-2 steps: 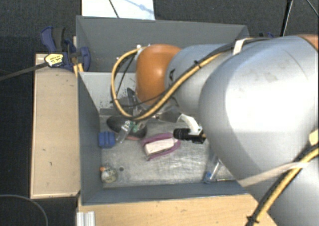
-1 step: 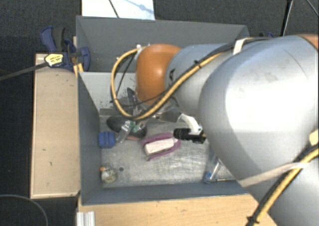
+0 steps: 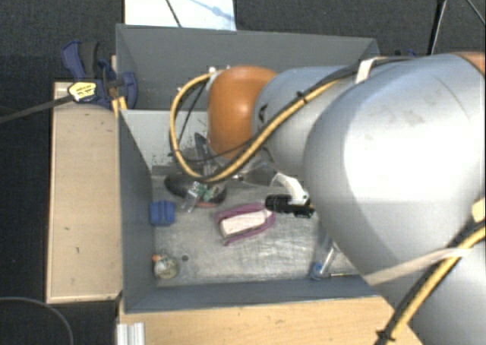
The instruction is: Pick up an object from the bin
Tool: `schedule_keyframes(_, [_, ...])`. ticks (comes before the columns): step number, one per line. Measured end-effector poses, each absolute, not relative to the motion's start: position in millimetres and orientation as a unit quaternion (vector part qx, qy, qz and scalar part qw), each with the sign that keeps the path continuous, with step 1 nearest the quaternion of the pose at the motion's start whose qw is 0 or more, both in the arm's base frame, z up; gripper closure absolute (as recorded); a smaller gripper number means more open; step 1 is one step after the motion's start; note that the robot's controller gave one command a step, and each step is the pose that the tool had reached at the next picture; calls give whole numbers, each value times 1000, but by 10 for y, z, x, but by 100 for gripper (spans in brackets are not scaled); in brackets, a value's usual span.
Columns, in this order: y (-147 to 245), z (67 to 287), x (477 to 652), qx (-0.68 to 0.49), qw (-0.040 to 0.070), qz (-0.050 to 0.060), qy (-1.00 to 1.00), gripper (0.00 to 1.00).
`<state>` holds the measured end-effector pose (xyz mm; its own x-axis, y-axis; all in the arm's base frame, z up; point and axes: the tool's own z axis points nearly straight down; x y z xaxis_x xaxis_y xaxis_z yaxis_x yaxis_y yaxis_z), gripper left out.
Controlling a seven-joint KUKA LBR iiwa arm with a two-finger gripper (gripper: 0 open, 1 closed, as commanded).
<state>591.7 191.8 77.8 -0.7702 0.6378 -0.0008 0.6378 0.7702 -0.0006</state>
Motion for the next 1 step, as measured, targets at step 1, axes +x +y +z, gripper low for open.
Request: schedule_keyframes(1, [1921, 1805, 5936, 336, 3, 3, 942, 100])
